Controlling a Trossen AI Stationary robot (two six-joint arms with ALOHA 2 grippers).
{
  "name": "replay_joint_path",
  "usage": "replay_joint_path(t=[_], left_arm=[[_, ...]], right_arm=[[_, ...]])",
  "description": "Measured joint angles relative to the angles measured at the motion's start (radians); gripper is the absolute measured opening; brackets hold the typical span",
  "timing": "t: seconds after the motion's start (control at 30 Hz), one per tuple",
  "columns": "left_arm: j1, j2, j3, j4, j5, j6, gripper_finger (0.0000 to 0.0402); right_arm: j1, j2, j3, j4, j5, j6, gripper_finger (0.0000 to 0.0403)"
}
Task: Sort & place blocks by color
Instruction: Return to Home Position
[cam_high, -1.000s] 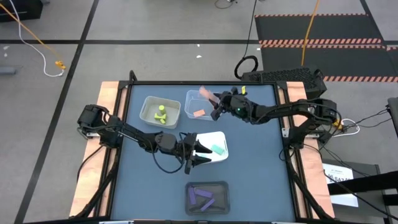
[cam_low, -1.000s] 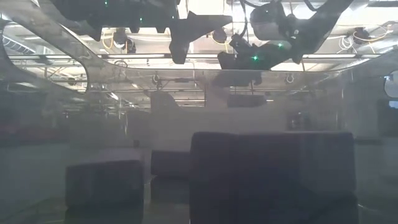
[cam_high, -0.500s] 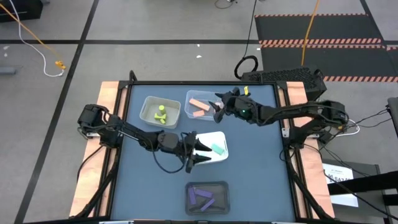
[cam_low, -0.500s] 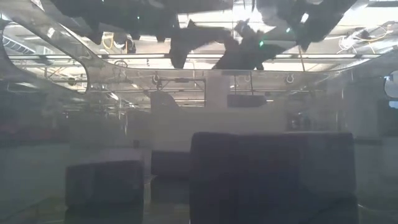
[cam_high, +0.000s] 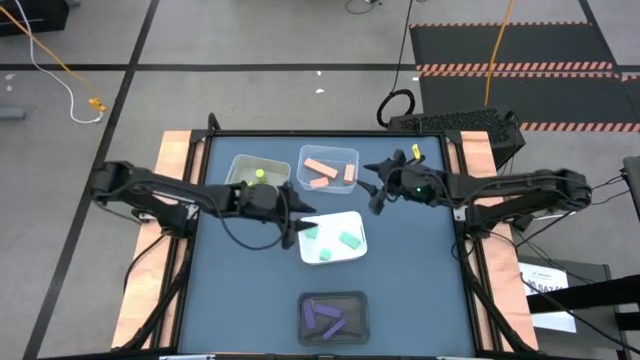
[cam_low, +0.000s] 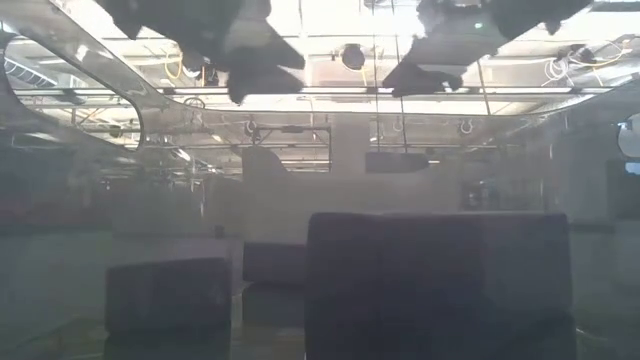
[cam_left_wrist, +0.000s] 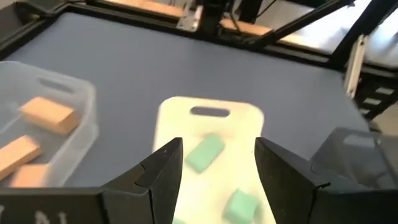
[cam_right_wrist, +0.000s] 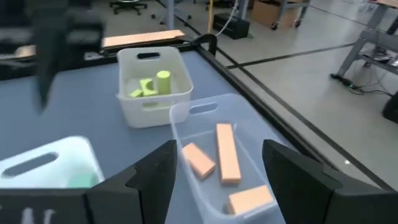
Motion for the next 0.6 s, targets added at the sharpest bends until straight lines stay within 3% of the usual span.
replay_joint_path(t=[0.2, 0.6], left_arm=[[0.018, -0.159, 0.0, -0.239, -0.002, 0.039, 0.02], [0.0, -0.467, -0.001, -0.628, -0.134, -0.036, 0.02]], right_arm=[[0.041, -0.094, -0.133, 0.025, 0.001, 0.052, 0.0226], [0.127, -0.249, -0.5, 0.477, 0.0, 0.075, 0.0226]])
